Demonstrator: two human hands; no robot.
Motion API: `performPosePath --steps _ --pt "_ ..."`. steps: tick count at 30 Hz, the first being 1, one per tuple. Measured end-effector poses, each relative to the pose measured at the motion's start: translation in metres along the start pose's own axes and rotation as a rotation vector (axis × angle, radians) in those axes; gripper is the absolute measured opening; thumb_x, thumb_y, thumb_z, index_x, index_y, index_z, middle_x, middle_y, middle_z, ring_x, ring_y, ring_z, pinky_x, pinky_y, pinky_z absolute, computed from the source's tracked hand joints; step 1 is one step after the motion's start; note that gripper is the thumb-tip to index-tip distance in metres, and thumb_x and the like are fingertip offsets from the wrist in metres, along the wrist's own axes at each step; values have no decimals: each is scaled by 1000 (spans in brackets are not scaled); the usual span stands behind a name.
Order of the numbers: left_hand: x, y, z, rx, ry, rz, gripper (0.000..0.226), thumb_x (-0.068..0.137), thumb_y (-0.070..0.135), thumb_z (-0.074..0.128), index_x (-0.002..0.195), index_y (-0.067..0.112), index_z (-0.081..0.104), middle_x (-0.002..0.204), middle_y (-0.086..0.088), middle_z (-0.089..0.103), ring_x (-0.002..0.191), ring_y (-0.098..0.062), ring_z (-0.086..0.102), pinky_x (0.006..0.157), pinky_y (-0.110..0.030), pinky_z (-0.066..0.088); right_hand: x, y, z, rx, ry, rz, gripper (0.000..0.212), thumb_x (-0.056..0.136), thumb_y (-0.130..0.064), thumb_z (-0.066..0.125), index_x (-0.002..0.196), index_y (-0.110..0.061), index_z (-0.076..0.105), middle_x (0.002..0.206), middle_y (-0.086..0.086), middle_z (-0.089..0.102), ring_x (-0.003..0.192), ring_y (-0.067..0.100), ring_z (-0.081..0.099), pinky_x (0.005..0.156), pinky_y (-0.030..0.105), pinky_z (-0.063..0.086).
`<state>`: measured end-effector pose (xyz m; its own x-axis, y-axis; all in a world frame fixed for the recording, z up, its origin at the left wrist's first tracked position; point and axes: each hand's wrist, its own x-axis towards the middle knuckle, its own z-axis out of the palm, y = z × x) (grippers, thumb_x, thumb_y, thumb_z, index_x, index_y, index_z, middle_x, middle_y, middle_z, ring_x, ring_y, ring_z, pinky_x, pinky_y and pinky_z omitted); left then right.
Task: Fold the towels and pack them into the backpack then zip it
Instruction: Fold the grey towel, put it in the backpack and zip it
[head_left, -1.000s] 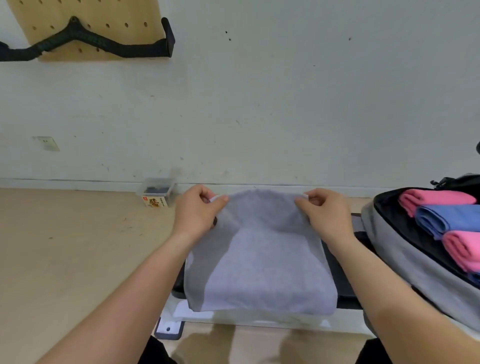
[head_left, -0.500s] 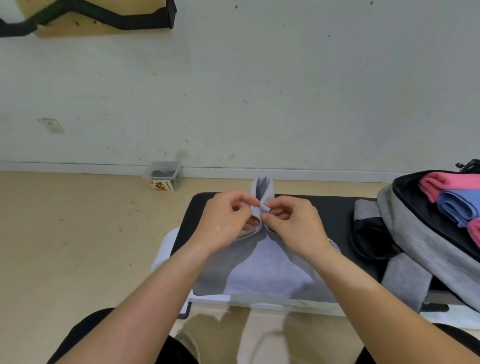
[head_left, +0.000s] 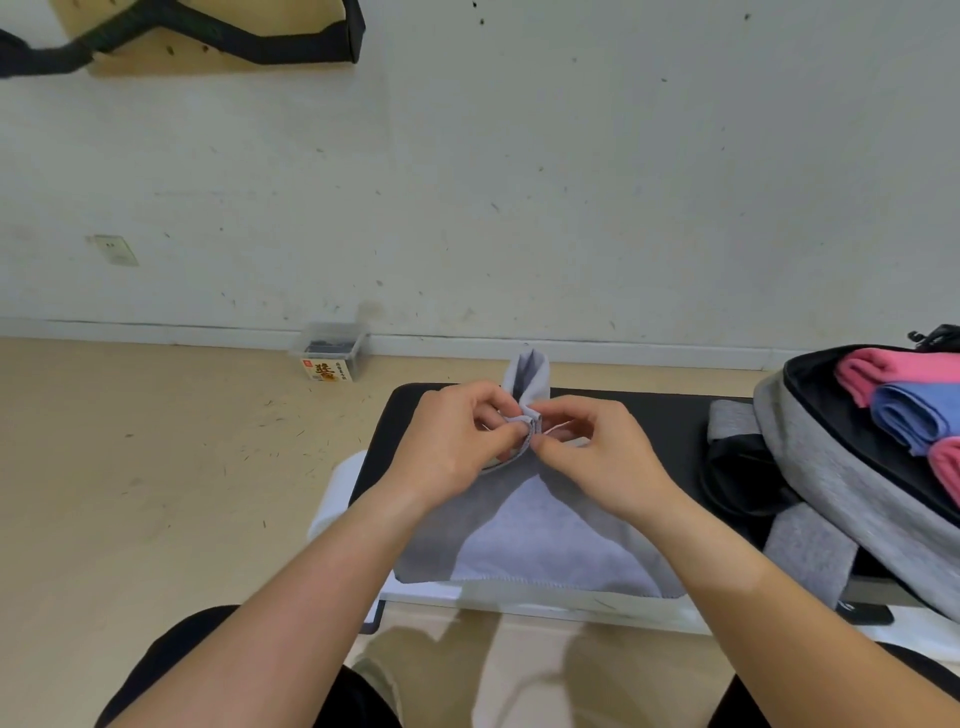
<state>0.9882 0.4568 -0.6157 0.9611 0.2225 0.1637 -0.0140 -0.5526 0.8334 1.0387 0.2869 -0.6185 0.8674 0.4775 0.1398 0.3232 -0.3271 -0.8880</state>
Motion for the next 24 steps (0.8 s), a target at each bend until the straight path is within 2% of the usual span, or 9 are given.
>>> performPosePath --steps 5,8,10,11,13,16,20,22,24 --pt "-5 10 1 -134 22 -16 8 84 20 78 83 18 70 66 -1 73 52 -21 66 63 -34 57 -1 -2 -4 47 6 -60 18 82 -15 78 97 -26 77 86 -14 74 78 7 67 71 13 47" --pt "-5 14 -1 -160 34 26 8 81 27 81 81 24 73 61 5 68 54 -14 59 59 -26 49 -3 -9 -12 162 -15 -62 14 87 -10 72 92 -23 77 79 -13 74 68 7 64 64 12 44" --pt "-3 12 -6 -94 55 107 10 79 35 82 83 30 74 63 13 59 58 -5 51 59 -22 42 -7 -14 -16 246 -38 -43 14 91 -8 67 90 -19 76 72 -11 72 63 1 60 63 11 42" --pt "-2 10 -9 -10 65 155 13 79 42 80 87 34 74 68 15 56 62 -4 50 60 -23 42 -8 -17 -17 274 -42 -28 15 92 -8 66 89 -20 75 76 -6 72 68 3 62 66 14 45" --pt "3 7 -17 211 79 225 22 80 55 72 98 42 71 83 15 53 78 -5 52 67 -26 46 -7 -23 -21 296 -54 8 18 94 -9 62 87 -22 72 84 1 72 78 7 63 74 20 47" --pt "8 4 -28 366 120 231 30 78 59 70 105 45 69 95 12 49 98 -11 47 78 -30 43 0 -36 -33 346 -102 19 16 96 -3 56 88 -14 65 82 0 66 75 6 59 68 18 43" --pt "7 -1 -40 454 115 199 31 79 56 71 104 39 69 97 10 46 102 -13 42 81 -32 42 15 -61 -58 277 -53 -42 21 96 1 52 87 -15 61 77 -4 60 64 -1 53 59 10 38" --pt "4 -4 -44 479 108 183 33 80 57 70 107 38 68 98 11 46 102 -11 42 82 -31 42 23 -73 -69 215 -20 -69 21 96 -1 53 87 -17 62 79 -7 60 66 -3 54 61 8 39" --pt "0 -2 -46 402 142 199 29 80 54 70 102 35 68 98 12 50 98 -8 46 79 -26 44 31 -78 -76 138 10 -68 20 97 -4 54 87 -19 62 81 -8 62 70 -1 55 67 12 40"
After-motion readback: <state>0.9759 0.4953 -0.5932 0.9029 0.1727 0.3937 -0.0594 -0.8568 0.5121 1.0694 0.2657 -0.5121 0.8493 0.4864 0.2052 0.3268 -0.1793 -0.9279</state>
